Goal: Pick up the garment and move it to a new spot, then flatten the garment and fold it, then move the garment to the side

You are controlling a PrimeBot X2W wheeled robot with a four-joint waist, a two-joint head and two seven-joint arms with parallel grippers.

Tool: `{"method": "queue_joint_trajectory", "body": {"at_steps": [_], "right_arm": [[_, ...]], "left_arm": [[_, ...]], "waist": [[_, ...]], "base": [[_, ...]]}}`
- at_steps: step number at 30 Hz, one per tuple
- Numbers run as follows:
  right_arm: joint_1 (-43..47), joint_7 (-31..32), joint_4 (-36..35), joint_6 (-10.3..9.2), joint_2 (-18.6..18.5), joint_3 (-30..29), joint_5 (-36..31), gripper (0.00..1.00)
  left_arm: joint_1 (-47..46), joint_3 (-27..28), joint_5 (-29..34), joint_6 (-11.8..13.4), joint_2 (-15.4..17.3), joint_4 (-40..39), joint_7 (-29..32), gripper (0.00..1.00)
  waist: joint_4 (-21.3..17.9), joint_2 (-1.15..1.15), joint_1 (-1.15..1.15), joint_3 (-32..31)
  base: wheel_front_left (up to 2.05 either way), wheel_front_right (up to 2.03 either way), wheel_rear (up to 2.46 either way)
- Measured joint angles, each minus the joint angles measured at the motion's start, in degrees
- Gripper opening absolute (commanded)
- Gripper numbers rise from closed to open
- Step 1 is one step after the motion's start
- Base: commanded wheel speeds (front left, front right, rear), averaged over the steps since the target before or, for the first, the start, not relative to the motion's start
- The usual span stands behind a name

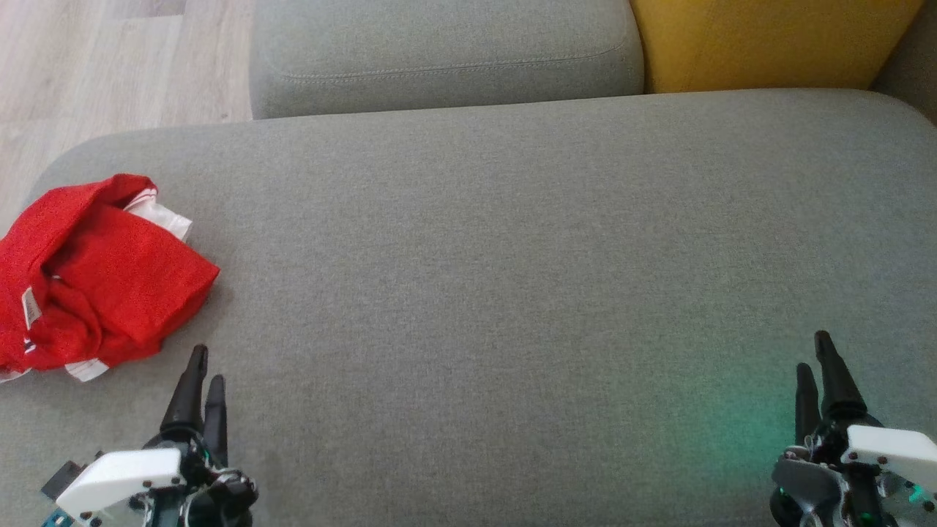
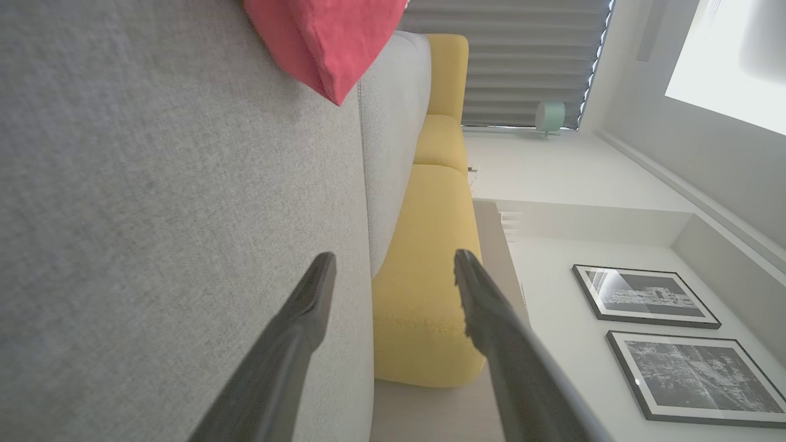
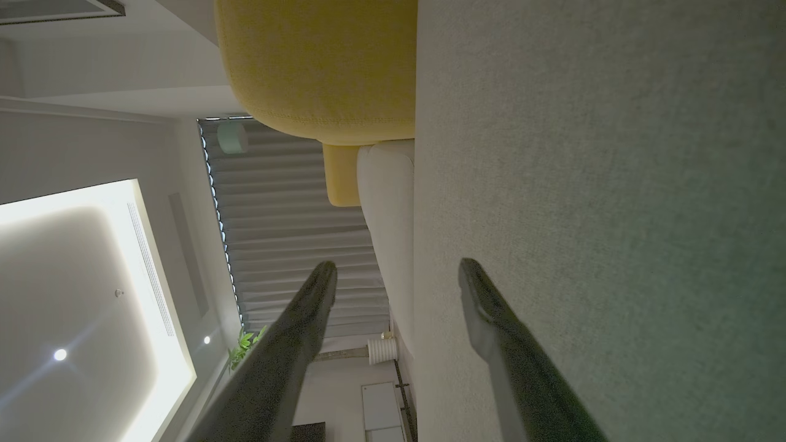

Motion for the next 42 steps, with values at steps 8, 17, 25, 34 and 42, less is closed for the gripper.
{"method": "queue_joint_trajectory", "body": {"at_steps": [8,17,25,34,42], "right_arm": [[0.0,-1.0,-0.7,0.0,0.0,1.1,-0.6,1.0],[-0.1,-3.2,-2.2,0.0,-0.8,2.7,-6.5,1.0],[-0.4,-4.0,-3.8,0.0,-1.3,3.0,-13.4,1.0],[-0.4,-4.5,-6.3,0.0,-1.2,3.3,-22.3,1.0],[-0.4,-4.9,-8.2,0.0,-1.2,4.1,-29.8,1.0]], "left_arm": [[-0.1,-1.3,0.6,0.0,0.0,-0.5,-1.1,1.0],[-0.8,-1.7,7.6,0.0,0.0,-2.7,-2.8,1.0],[-1.2,-2.1,13.6,0.0,0.0,-5.3,-4.0,1.0],[-1.2,-3.6,22.2,0.0,0.0,-7.3,-5.5,1.0],[-1.2,-5.0,30.1,0.4,0.0,-8.7,-6.6,1.0]], "waist": [[0.0,0.0,0.0,0.0],[0.2,0.0,0.0,-0.2],[0.3,0.0,0.0,-0.3],[0.3,0.0,0.0,-0.6],[0.3,0.0,0.0,-0.8]], "base": [[0.0,0.0,0.0],[0.0,0.0,0.0],[0.0,0.0,0.0],[0.0,0.0,0.0],[0.0,0.0,0.0]]}}
